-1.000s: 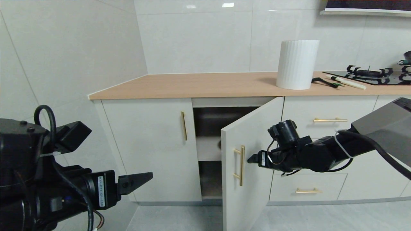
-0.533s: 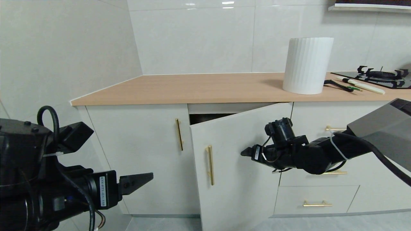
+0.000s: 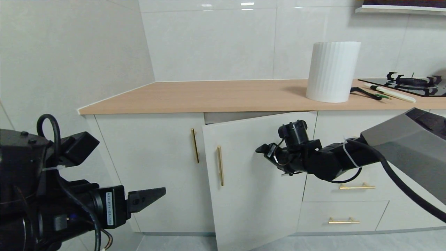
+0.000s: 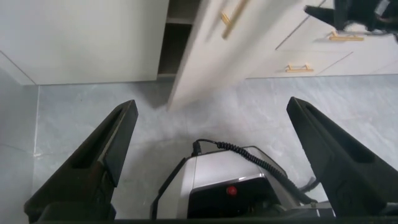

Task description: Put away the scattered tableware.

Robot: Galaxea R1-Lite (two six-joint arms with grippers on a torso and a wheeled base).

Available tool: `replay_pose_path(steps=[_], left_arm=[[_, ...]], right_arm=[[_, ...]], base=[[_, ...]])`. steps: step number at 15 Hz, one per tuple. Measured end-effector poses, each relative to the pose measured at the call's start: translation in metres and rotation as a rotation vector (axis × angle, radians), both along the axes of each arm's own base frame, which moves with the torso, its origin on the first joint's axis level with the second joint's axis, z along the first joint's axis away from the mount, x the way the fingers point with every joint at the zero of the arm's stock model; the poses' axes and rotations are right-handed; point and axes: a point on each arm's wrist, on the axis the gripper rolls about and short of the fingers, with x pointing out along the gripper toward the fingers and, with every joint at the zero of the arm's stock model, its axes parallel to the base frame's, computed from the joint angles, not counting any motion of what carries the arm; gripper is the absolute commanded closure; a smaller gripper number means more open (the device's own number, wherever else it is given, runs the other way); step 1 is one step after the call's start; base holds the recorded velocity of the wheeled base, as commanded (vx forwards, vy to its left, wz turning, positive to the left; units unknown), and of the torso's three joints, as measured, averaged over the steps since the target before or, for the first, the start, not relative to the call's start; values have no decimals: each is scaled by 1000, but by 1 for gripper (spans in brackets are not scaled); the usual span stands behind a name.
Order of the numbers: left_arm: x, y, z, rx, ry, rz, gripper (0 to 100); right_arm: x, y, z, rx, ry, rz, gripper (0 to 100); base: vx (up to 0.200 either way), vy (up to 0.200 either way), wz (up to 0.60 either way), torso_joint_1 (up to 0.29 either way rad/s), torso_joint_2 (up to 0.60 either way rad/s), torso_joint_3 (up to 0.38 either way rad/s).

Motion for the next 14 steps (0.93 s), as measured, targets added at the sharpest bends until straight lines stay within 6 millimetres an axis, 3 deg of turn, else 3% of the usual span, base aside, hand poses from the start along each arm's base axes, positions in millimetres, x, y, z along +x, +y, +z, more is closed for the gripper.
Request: replay_pose_path(steps=[6, 14], left_arm=[[0, 0, 0, 0, 0, 0, 0], [0, 0, 0, 0, -1, 0, 0]], right_arm=[[36, -8, -12, 21, -35, -178, 0], [53, -18, -23, -6, -51, -263, 0]], base=[[0, 0, 0, 0, 0, 0], [0, 0, 0, 0, 0, 0]])
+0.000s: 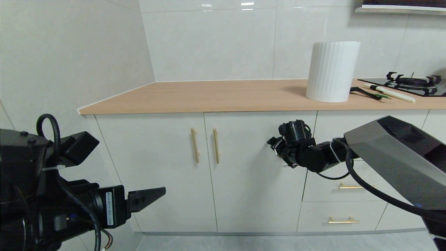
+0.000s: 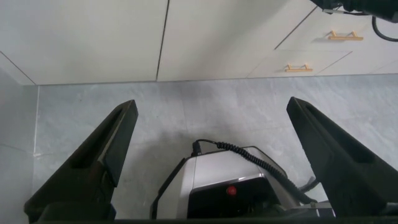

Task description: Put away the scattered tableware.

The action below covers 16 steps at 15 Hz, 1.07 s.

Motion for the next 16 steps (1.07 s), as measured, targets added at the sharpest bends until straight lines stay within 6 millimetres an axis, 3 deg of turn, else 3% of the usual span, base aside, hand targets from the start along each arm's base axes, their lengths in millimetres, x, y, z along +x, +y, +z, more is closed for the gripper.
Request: replay_pose_path(steps=[5, 8, 11, 16], left_arm=[[0, 0, 0, 0, -1, 1, 0], [-1, 1, 1, -2, -8, -2, 0], [-6, 4, 7, -13, -36, -3, 0], [-27, 16, 25, -24, -162, -34, 0]], right_arm=[[-2, -2, -3, -20, 34, -3, 0], [-22, -6, 18, -55, 53, 37, 0], [-62, -18, 65, -100, 8, 127, 0], [-174, -66, 150, -201, -165, 234, 0]], base=[[0, 0, 0, 0, 0, 0], [0, 0, 0, 0, 0, 0], [0, 0, 0, 0, 0, 0], [0, 0, 0, 0, 0, 0]])
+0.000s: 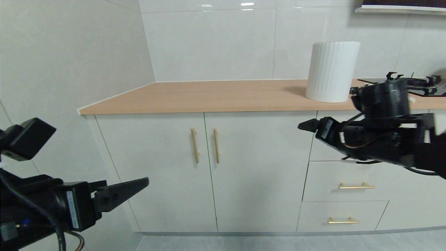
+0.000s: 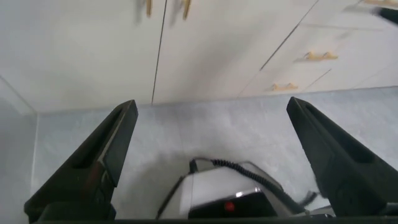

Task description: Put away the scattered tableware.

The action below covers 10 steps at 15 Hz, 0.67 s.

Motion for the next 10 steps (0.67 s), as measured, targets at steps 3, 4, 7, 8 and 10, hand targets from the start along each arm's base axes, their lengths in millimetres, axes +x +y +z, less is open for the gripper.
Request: replay_pose_path(steps=[3, 4, 7, 8, 10], left_arm=[[-23, 13, 4, 18, -89, -24, 0], [-32, 18, 5, 20, -118, -26, 0], [-68, 42, 2, 42, -244, -2, 0], [-79, 49, -2, 61, -282, 19, 0], [-98, 59, -7, 95, -359, 51, 0]], right_arm=[[-73, -38, 18, -87, -115, 22, 0], [-96, -50, 20, -113, -153, 19, 0], [-168, -89, 17, -188, -307, -3, 0], [-189, -102, 10, -226, -351, -19, 0], [-221, -120, -3, -295, -404, -85, 0]], base=[[0, 0, 0, 0, 0, 0], [0, 0, 0, 0, 0, 0], [0, 0, 0, 0, 0, 0], [0, 0, 0, 0, 0, 0], [0, 0, 0, 0, 0, 0]])
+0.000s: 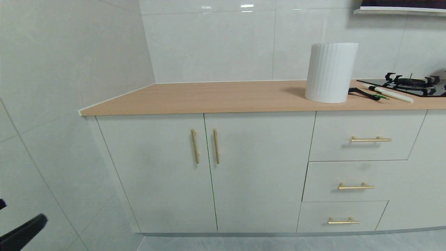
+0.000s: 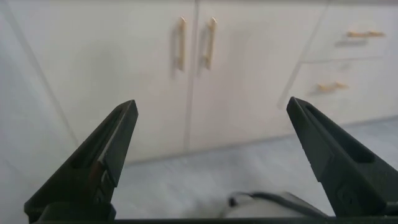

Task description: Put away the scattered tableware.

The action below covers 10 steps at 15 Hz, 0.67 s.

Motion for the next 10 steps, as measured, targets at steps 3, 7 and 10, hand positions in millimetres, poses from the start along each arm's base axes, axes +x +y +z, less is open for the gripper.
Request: replay_pose_path(steps=[3, 7, 10], left_arm=[[-40, 15, -12, 20, -126, 89, 0], [-77, 20, -43, 33, -143, 244, 0], [-82, 15, -54, 30, -156, 332, 0]], right_arm=[[-51, -19, -16, -108, -92, -152, 0], [-85, -24, -56, -202, -67, -360, 0], [-87, -20, -80, -220, -51, -474, 0]], base=[[0, 0, 0, 0, 0, 0], [0, 0, 0, 0, 0, 0], [0, 0, 0, 0, 0, 0]])
